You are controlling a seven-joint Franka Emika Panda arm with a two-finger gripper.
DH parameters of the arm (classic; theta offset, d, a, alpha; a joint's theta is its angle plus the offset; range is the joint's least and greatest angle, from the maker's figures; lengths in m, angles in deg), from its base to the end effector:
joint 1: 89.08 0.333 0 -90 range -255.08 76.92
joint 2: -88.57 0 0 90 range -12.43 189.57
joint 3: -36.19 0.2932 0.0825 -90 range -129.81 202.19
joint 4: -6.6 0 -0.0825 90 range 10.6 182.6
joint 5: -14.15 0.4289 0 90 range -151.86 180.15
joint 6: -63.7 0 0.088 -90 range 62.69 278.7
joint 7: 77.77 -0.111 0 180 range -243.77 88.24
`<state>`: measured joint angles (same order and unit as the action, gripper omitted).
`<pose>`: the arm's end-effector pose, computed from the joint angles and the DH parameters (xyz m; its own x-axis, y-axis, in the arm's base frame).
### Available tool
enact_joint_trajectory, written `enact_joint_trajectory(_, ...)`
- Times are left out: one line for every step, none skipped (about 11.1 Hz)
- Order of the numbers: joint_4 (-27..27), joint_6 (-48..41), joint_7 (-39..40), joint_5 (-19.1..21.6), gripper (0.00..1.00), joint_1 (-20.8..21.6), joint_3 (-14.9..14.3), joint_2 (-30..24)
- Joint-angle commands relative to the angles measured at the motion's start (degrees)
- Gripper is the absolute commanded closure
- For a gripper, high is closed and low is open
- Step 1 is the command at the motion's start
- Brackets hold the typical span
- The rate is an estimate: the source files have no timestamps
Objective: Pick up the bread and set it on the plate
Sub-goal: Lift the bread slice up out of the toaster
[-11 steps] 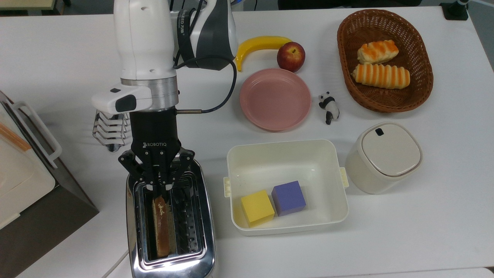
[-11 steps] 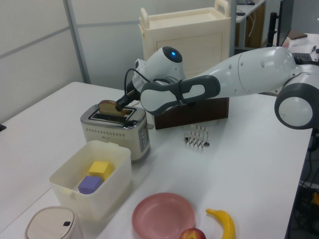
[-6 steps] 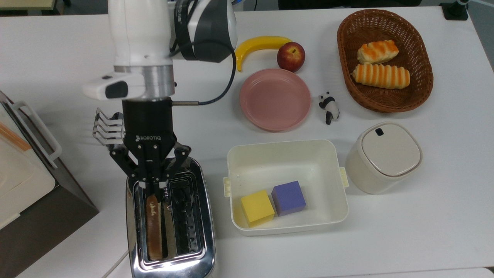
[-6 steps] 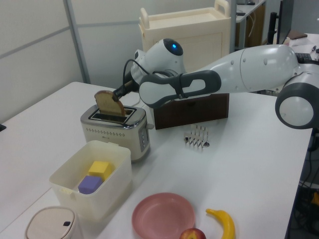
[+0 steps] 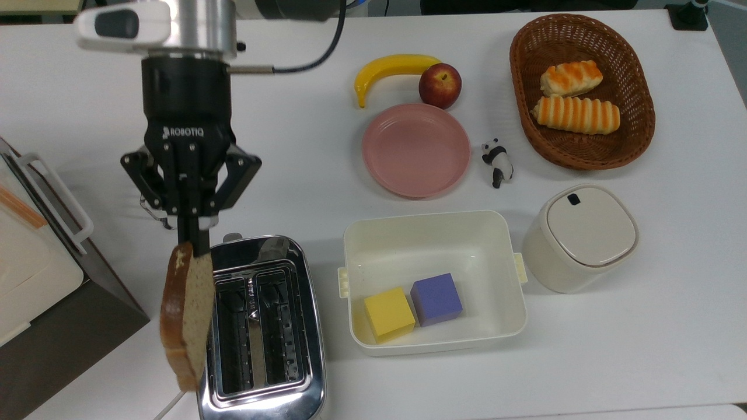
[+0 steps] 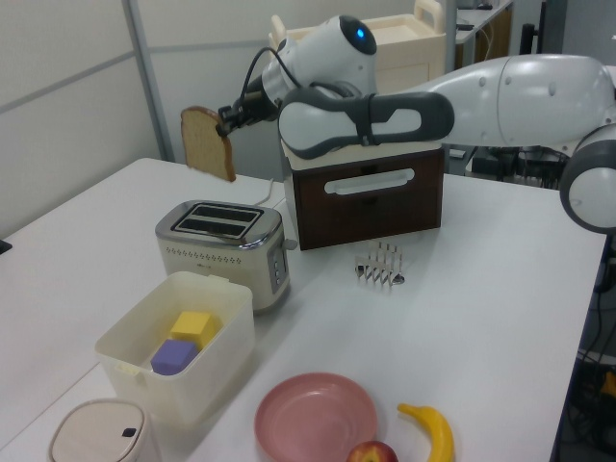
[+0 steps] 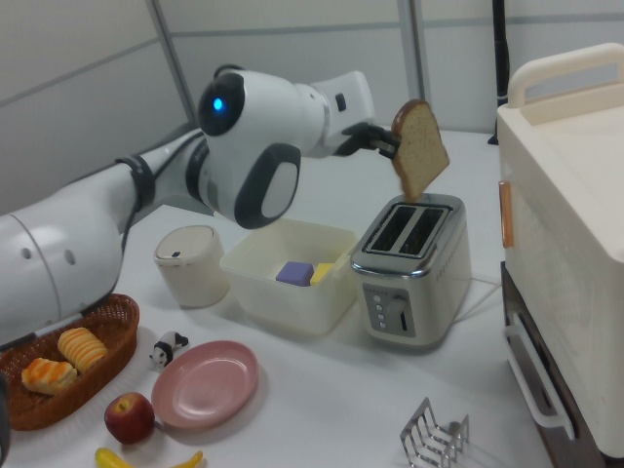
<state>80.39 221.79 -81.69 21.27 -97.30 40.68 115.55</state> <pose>0.7808 -0.0711 0.5722 0.5177 -0.2505 0.8181 -0.1313 -0.9681 -0.2134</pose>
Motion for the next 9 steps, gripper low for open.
enact_joint_trajectory(2.94, -14.42, -2.14, 2.02, 1.0, 0.04, -0.27, -6.57)
enact_joint_trajectory(2.85, -21.79, -1.87, 1.84, 1.0, 0.04, -0.45, -8.15)
enact_joint_trajectory(2.76, -29.0, -1.61, 1.75, 1.0, 0.04, -0.45, -9.3)
enact_joint_trajectory(2.5, -36.03, -1.52, 1.49, 1.0, 0.13, -0.19, -9.83)
enact_joint_trajectory(2.5, -40.8, -1.0, 1.66, 1.0, 0.31, -0.19, -10.36)
enact_joint_trajectory(2.58, -44.16, -0.3, 1.93, 1.0, 0.74, -0.01, -10.98)
enact_joint_trajectory(2.58, -48.19, 0.32, 1.93, 1.0, 1.1, 0.69, -10.98)
enact_joint_trajectory(2.85, -51.63, 1.11, 1.93, 1.0, 1.71, 1.39, -10.9)
enact_joint_trajectory(3.2, -53.92, 1.46, 1.84, 1.0, 2.93, 1.74, -10.72)
